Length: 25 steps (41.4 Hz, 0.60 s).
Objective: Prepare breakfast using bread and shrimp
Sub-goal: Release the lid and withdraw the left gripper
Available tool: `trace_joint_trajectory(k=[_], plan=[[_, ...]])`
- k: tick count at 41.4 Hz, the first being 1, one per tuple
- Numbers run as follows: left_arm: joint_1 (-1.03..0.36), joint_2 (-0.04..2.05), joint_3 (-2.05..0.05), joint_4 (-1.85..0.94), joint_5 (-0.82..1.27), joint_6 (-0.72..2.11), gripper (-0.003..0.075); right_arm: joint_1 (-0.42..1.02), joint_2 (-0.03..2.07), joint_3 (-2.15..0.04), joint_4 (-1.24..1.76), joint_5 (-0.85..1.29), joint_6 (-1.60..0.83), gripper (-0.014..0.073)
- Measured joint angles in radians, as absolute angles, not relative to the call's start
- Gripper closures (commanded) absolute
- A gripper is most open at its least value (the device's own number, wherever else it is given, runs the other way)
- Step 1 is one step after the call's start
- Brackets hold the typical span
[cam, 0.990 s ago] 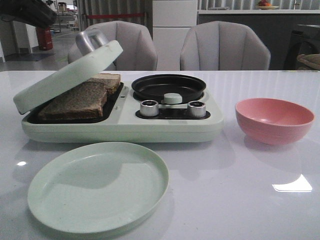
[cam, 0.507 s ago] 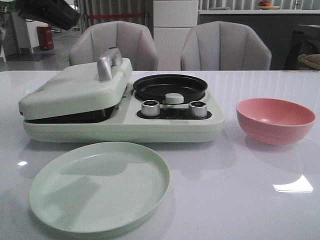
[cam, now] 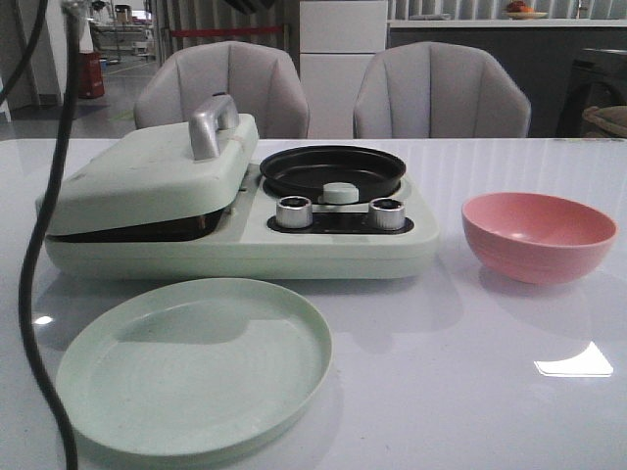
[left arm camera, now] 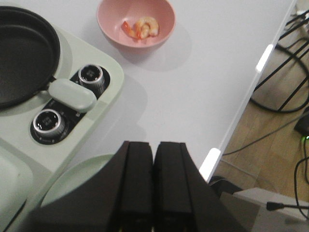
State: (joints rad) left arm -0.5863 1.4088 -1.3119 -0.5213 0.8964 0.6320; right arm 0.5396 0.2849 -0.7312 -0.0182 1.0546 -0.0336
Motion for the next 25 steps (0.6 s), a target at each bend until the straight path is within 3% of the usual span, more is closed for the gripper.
trace_joint_trajectory(k=[11, 25], plan=[[-0.752, 1.187, -1.150, -0.173, 0.824, 0.247, 0.0619, 0.540, 0.285, -0.731, -0.128, 1.055, -0.054, 0.0111], [-0.766, 0.892, -0.887, 0.151, 0.766, -0.176, 0.0619, 0.540, 0.285, -0.731, -0.157, 1.051, -0.060, 0.0111]])
